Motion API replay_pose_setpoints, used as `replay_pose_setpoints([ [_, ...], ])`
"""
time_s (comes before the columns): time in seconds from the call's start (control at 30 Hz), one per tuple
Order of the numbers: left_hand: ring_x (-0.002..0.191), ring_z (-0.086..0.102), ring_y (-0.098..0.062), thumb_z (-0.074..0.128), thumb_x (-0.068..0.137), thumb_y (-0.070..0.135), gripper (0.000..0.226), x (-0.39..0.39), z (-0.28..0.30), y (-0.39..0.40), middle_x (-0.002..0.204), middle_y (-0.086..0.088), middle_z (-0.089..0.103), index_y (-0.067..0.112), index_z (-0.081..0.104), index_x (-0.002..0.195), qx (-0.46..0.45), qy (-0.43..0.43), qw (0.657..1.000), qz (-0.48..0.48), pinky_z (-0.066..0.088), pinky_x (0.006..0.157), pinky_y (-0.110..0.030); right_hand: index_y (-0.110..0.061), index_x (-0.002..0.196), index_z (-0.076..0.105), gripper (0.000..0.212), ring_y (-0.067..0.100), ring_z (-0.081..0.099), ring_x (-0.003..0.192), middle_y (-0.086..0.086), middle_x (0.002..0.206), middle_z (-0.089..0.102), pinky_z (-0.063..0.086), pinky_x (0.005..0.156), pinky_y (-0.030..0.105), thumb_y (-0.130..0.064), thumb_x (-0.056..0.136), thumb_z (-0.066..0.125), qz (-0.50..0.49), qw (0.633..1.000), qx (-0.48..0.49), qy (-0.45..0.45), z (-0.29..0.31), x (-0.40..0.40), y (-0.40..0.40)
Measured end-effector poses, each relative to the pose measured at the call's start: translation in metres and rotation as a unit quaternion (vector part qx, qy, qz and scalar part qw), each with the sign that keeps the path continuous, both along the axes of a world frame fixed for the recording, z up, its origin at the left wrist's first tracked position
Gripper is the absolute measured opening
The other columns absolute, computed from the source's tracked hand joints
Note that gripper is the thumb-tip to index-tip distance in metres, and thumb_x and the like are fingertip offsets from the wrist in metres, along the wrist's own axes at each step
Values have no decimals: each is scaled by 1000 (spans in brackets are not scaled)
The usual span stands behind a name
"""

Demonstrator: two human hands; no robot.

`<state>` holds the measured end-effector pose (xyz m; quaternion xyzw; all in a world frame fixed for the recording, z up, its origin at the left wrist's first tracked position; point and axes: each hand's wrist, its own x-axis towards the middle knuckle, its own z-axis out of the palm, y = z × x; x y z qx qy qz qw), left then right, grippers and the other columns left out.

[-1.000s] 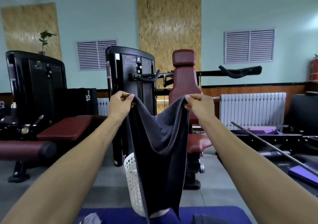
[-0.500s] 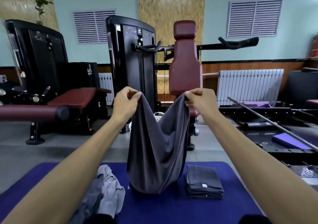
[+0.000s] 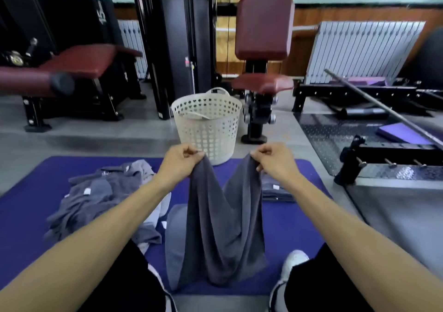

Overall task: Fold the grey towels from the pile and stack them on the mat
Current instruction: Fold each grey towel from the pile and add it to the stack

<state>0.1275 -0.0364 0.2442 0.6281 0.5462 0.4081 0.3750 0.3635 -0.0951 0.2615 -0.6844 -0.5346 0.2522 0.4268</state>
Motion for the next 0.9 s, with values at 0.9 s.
replay_pose_setpoints([
  [0.9, 53, 60, -7, 79, 82, 14, 15, -115, -353, 232, 67, -3, 67, 17, 70, 70, -280, 240, 929, -26, 48, 60, -24, -18, 75, 67, 18, 24, 71, 70, 10, 75, 73, 61, 71, 35, -16, 93, 67, 178, 943, -281, 35, -343, -74, 245],
])
